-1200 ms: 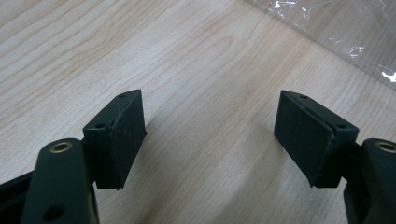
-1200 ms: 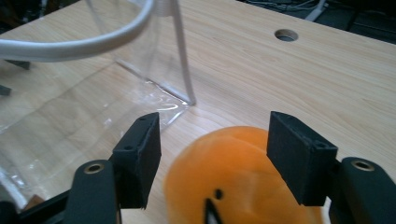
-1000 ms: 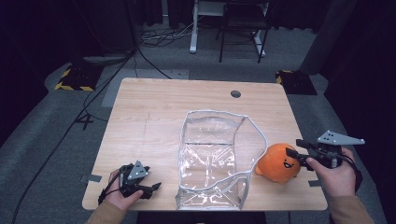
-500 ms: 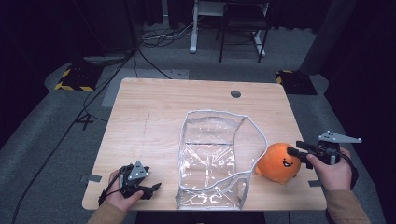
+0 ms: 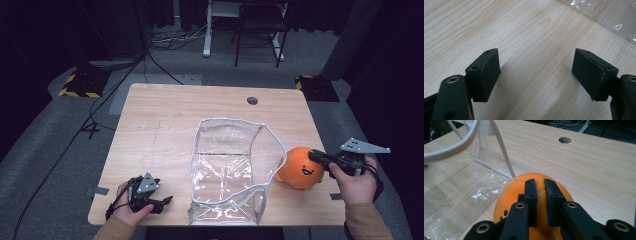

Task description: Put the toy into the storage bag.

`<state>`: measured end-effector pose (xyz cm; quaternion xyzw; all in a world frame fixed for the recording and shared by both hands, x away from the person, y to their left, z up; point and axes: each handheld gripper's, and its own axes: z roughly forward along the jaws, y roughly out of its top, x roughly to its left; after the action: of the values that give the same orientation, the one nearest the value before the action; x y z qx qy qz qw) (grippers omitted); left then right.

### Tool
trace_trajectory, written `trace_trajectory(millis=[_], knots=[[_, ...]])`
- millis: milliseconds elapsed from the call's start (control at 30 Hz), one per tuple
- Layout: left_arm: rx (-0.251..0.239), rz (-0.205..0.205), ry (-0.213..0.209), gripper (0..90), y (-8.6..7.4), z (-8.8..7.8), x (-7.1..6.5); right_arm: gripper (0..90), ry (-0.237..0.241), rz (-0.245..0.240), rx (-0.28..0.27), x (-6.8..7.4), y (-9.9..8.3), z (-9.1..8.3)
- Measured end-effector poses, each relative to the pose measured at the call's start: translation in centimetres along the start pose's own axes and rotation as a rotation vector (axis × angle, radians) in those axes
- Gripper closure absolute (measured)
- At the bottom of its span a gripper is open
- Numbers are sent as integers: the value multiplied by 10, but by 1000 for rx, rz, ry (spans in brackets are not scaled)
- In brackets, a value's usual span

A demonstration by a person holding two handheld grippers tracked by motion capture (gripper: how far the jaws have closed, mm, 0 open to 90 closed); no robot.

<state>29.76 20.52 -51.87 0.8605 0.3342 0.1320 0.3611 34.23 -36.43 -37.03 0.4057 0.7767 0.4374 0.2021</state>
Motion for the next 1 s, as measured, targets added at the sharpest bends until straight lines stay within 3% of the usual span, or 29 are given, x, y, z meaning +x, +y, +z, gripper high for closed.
trace_trajectory(millis=[667,1000], knots=[[0,-2,-6,228,0,0,0,817,-19,-70,-67,5,47,-38],[-1,1,-1,228,0,0,0,817,-29,-113,-99,15,83,-54]])
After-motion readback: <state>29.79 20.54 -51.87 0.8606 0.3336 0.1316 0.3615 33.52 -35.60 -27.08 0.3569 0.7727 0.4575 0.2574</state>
